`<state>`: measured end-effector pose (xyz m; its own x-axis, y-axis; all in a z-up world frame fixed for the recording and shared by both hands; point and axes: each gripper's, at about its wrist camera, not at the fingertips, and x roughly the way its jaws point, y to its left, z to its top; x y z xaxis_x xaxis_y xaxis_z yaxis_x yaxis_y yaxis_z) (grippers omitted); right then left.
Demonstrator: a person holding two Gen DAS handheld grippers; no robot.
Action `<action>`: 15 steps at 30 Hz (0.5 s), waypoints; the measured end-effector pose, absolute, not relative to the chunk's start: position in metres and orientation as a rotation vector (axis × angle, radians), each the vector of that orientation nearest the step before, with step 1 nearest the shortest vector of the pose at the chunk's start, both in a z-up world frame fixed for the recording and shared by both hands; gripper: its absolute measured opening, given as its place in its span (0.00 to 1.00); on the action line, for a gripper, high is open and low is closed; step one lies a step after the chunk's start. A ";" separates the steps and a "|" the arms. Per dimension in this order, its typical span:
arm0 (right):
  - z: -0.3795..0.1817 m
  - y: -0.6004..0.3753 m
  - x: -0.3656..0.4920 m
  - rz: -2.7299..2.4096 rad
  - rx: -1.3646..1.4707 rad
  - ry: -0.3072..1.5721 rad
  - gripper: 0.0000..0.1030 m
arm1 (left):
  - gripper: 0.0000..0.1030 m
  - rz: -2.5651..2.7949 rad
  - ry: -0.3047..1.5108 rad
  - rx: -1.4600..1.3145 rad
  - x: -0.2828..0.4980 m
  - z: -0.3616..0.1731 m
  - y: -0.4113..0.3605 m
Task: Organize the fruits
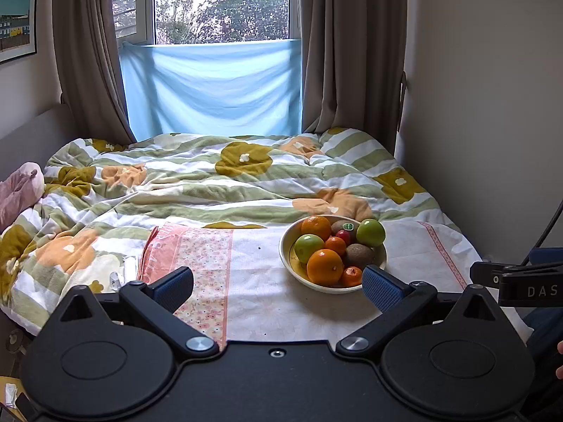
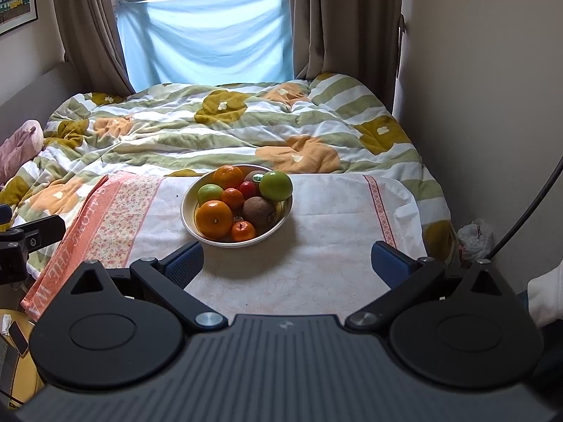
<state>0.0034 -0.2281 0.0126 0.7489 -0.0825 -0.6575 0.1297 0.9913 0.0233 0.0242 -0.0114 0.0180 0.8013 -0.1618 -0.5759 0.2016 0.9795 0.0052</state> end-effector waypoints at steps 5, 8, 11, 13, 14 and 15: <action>0.013 -0.228 0.004 -0.115 0.068 0.716 1.00 | 1.00 -0.196 0.611 0.065 0.024 0.018 -0.011; 0.012 -0.228 0.004 -0.115 0.065 0.718 1.00 | 1.00 -0.194 0.610 0.066 0.024 0.018 -0.011; 0.012 -0.228 0.004 -0.117 0.065 0.718 1.00 | 1.00 -0.192 0.612 0.066 0.024 0.018 -0.010; 0.012 -0.228 0.004 -0.119 0.066 0.716 1.00 | 1.00 -0.183 0.617 0.070 0.024 0.019 -0.009; 0.011 -0.228 0.004 -0.120 0.067 0.716 1.00 | 1.00 -0.182 0.619 0.075 0.025 0.018 -0.009; 0.011 -0.229 0.004 -0.122 0.068 0.716 1.00 | 1.00 -0.181 0.617 0.081 0.024 0.019 -0.010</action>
